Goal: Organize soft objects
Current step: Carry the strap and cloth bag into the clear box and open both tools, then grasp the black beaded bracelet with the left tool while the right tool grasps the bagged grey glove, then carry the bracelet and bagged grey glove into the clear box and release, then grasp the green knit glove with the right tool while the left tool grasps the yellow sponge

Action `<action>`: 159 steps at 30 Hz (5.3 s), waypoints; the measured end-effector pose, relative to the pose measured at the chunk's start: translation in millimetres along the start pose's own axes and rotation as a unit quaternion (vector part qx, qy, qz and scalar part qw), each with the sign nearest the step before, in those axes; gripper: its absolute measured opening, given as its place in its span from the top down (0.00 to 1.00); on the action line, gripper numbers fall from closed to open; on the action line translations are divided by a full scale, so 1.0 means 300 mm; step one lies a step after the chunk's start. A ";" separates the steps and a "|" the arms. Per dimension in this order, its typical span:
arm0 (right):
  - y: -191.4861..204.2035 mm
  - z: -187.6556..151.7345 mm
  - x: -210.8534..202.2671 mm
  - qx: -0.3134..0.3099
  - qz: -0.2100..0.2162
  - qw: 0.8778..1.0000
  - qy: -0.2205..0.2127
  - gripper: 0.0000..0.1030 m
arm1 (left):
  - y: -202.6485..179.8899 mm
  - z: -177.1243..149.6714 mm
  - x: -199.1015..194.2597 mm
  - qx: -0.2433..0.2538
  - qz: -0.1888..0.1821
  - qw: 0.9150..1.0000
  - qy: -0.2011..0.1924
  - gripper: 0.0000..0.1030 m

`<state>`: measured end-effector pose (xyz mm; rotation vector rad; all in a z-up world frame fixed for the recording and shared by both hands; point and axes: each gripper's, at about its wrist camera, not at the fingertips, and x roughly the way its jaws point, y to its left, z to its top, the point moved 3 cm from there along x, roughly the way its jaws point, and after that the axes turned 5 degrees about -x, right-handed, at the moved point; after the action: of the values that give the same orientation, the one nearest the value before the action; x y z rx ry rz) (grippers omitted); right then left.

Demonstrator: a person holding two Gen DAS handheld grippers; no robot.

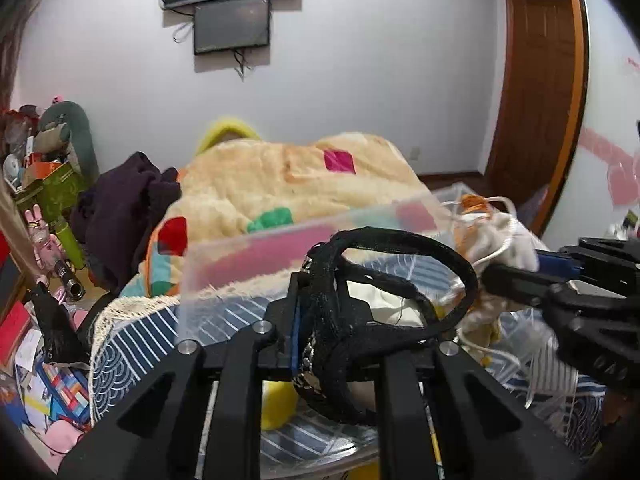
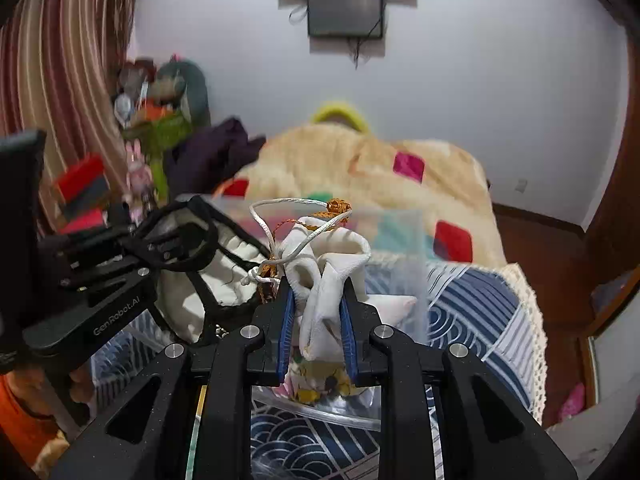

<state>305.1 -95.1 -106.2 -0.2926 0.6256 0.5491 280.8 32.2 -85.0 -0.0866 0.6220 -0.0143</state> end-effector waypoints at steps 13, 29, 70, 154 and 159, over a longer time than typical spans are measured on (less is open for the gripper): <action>-0.005 -0.021 -0.058 -0.021 -0.024 0.999 -0.008 0.45 | 0.012 -0.030 -0.066 -0.001 -0.010 1.000 0.007 0.40; 0.041 -0.105 -0.353 -0.031 -0.030 0.994 -0.101 0.11 | 0.022 -0.151 -0.387 0.017 -0.042 0.998 -0.036 0.08; -0.005 -0.454 -0.270 0.080 0.010 0.997 0.010 0.76 | 0.078 -0.517 -0.273 -0.049 -0.051 0.994 0.082 0.89; 0.177 -0.222 -0.168 -0.010 0.056 0.998 -0.024 0.21 | 0.035 -0.195 -0.332 -0.014 -0.021 0.999 -0.024 0.05; 0.221 -0.294 -0.081 -0.014 0.091 0.995 0.029 0.22 | 0.054 -0.309 -0.320 -0.012 -0.017 1.000 0.014 0.05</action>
<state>209.4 -87.0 -165.8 -0.2812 0.7057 0.7274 148.6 44.9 -105.4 -0.1199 0.6487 -0.0406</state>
